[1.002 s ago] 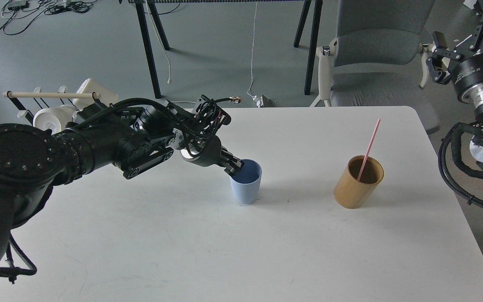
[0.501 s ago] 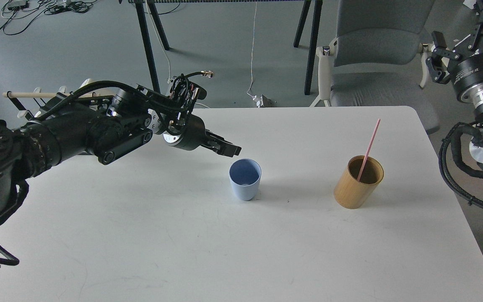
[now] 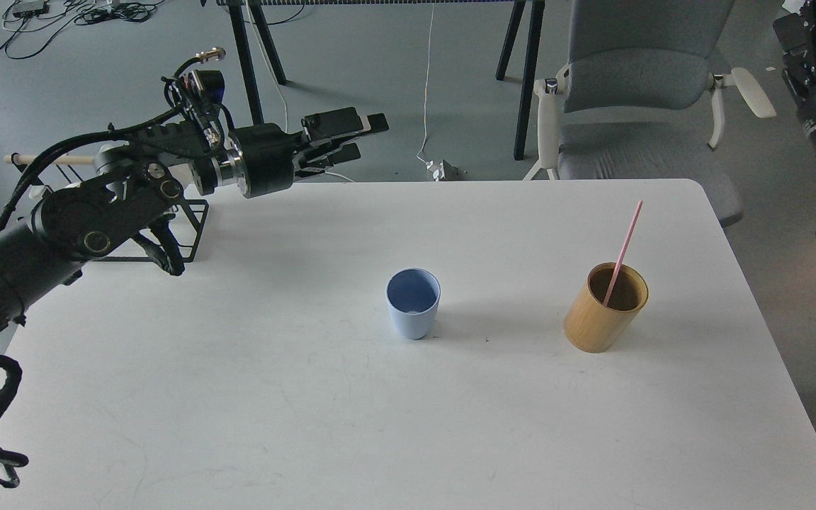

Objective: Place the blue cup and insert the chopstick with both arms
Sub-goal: 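Release the blue cup and withdraw the left gripper, then reach the right gripper to the straw in the tan cup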

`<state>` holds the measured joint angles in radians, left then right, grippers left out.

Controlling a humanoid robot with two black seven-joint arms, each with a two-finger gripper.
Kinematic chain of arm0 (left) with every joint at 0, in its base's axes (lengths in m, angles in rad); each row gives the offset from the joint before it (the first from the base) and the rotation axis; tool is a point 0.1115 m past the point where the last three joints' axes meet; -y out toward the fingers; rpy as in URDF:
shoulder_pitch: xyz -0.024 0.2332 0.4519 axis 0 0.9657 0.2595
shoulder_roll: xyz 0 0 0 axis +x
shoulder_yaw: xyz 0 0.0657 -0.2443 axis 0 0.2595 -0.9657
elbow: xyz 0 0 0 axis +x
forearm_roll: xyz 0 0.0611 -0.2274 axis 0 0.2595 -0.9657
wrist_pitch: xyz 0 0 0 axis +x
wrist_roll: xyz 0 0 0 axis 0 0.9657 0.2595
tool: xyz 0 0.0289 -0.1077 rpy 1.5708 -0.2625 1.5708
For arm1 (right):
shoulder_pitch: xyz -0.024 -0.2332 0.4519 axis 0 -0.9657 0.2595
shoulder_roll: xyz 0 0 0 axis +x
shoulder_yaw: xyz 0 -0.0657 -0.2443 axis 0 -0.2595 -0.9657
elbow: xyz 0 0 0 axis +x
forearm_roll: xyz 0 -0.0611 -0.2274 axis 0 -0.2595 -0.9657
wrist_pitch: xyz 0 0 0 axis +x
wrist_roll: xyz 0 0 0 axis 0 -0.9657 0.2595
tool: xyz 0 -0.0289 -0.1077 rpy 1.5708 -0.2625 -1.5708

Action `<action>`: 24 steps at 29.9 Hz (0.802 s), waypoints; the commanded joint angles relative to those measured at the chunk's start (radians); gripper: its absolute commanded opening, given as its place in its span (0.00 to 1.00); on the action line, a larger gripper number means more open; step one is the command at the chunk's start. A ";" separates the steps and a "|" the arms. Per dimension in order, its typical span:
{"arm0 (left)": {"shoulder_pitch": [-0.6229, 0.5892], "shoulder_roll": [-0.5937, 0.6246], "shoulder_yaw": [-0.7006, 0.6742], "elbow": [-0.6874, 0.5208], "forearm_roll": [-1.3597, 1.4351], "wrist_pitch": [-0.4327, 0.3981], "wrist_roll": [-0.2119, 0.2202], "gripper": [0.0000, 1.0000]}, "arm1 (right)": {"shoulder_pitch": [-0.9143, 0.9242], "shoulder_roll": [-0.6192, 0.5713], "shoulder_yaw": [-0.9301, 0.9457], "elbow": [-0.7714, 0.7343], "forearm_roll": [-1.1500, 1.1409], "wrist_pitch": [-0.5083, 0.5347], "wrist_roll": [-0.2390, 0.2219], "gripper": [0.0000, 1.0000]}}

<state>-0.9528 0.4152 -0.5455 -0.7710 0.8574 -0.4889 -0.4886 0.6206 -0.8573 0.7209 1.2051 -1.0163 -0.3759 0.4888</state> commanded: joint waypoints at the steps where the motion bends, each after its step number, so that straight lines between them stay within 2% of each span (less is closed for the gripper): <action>1: 0.063 0.008 -0.174 -0.008 -0.211 0.000 0.000 0.98 | -0.050 -0.019 -0.081 -0.013 -0.154 -0.113 0.000 0.94; 4: 0.081 0.008 -0.226 -0.008 -0.374 0.000 0.000 0.98 | -0.070 -0.008 -0.152 -0.051 -0.247 -0.113 0.000 0.94; 8: 0.086 0.011 -0.228 -0.008 -0.529 0.000 0.000 0.98 | -0.096 0.043 -0.228 -0.105 -0.303 -0.113 0.000 0.94; 21: 0.105 0.010 -0.217 -0.007 -0.538 0.000 0.000 0.98 | -0.107 0.201 -0.357 -0.223 -0.323 -0.113 0.000 0.93; 24: 0.114 0.010 -0.217 -0.007 -0.538 0.000 0.000 0.98 | -0.104 0.234 -0.362 -0.239 -0.323 -0.113 0.000 0.89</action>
<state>-0.8481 0.4252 -0.7629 -0.7784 0.3189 -0.4887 -0.4886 0.5139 -0.6516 0.3633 0.9805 -1.3384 -0.4889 0.4886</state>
